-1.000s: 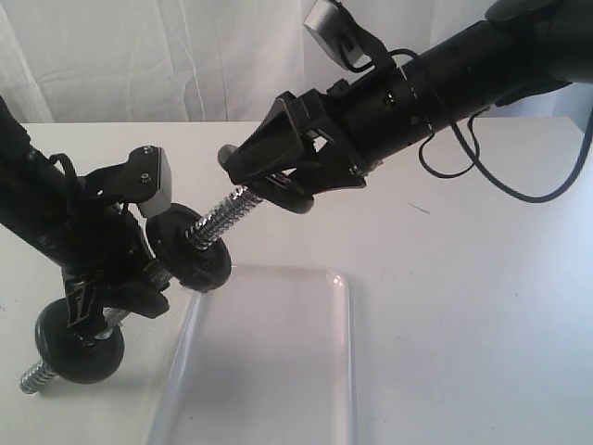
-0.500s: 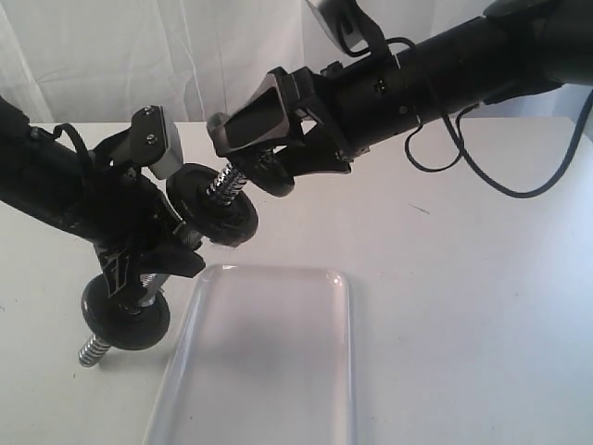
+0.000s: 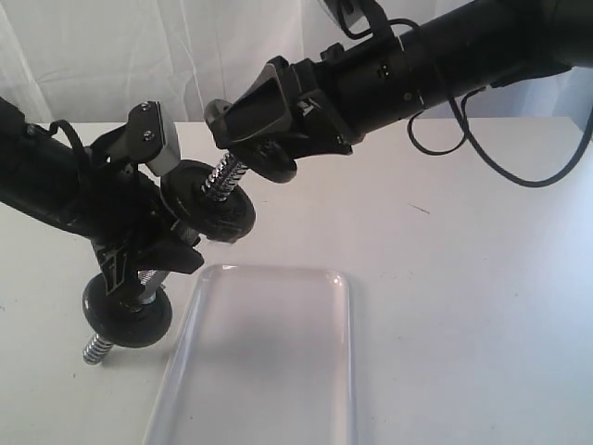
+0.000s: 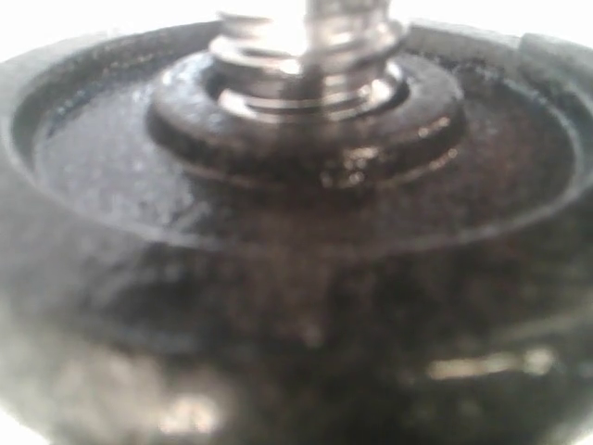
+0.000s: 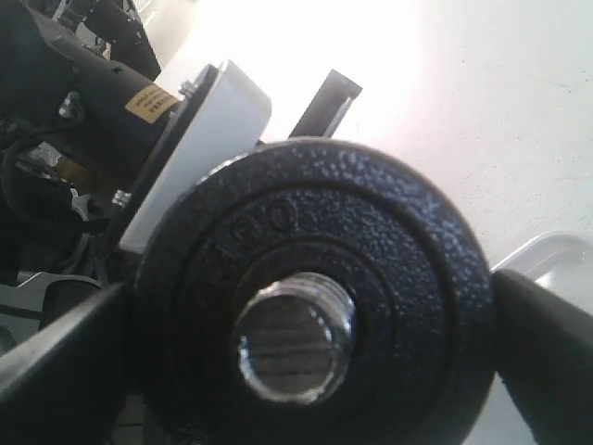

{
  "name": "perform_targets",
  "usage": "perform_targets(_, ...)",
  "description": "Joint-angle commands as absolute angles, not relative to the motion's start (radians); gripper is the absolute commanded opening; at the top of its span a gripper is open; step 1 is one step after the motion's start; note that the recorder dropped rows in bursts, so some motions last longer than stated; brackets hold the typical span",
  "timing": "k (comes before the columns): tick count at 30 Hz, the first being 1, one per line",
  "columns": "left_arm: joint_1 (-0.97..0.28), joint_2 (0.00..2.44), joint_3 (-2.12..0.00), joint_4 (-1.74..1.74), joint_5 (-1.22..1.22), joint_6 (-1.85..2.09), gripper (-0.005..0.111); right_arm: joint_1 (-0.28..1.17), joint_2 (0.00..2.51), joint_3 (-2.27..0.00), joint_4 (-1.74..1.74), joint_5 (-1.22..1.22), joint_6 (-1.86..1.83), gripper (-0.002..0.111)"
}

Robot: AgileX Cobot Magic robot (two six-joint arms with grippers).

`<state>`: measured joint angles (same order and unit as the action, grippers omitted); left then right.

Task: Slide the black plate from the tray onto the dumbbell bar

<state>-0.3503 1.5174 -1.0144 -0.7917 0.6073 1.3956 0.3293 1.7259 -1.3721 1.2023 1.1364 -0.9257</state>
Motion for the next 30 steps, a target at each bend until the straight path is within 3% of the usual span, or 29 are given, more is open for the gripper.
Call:
perform_targets(1, -0.35, 1.454, -1.047, -0.985, 0.603, 1.386, 0.0, 0.33, 1.703, -1.383, 1.229, 1.14, -0.938, 0.092)
perform_targets(11, -0.35, 1.454, -1.047, -0.987, 0.603, 1.388, 0.0, 0.33, 1.703, -1.383, 1.229, 1.134, -0.888, 0.092)
perform_targets(16, -0.35, 1.454, -1.047, -0.987, 0.601, 1.388, 0.0, 0.33, 1.703, -1.383, 1.229, 1.118, -0.855, 0.105)
perform_targets(30, -0.35, 1.454, -1.047, -0.806, 0.57, 1.263, 0.0, 0.326, 1.672, -1.386, 1.217, 1.106, -0.877, 0.105)
